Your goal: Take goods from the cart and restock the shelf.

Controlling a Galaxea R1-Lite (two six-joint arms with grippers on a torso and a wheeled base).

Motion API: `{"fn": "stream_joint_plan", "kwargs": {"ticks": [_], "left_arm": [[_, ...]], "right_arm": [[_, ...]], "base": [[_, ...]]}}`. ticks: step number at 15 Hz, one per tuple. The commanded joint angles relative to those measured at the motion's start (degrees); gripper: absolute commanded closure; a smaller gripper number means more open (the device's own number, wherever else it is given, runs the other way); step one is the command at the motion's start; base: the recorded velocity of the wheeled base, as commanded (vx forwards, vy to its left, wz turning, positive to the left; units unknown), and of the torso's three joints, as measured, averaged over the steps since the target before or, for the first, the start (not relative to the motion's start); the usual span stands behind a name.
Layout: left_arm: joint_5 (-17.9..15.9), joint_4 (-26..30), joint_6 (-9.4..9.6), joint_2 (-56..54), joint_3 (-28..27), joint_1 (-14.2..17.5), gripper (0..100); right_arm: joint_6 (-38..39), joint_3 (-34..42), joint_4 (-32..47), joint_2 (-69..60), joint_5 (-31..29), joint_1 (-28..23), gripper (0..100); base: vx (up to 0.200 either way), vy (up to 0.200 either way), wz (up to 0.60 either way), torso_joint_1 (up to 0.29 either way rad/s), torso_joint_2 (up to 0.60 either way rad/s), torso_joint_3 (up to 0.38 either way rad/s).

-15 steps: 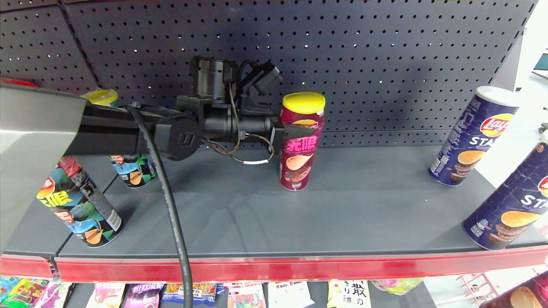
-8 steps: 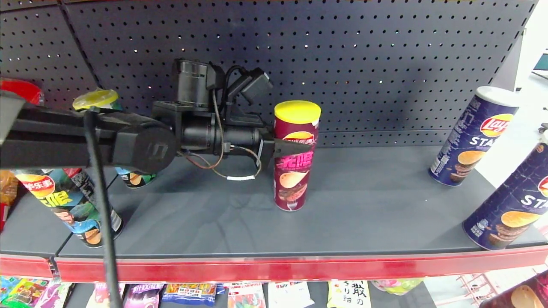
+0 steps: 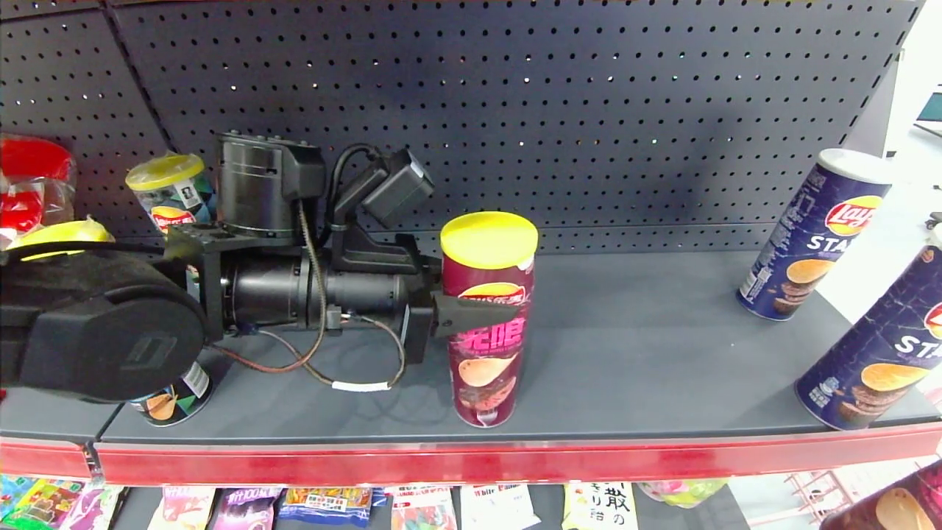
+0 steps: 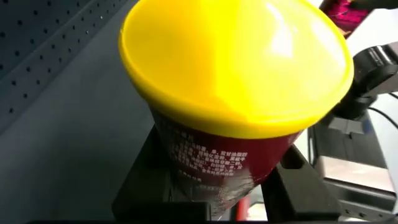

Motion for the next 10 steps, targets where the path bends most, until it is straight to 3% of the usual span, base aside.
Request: {"fn": "stream_joint_plan", "kwargs": {"ticks": [1, 10], "left_arm": [[0.2, -0.1, -0.21, -2.6, 2.4, -0.4, 100], [0.7, -1.6, -0.74, -3.0, 4.3, -0.4, 100]], "right_arm": [[0.0, 0.0, 0.0, 0.2, 0.0, 0.1, 100], [0.0, -0.4, 0.0, 0.5, 0.2, 0.1, 100]], "base": [[0.0, 0.0, 0.0, 0.0, 0.0, 0.0], [0.0, 0.0, 0.0, 0.0, 0.0, 0.0]]}}
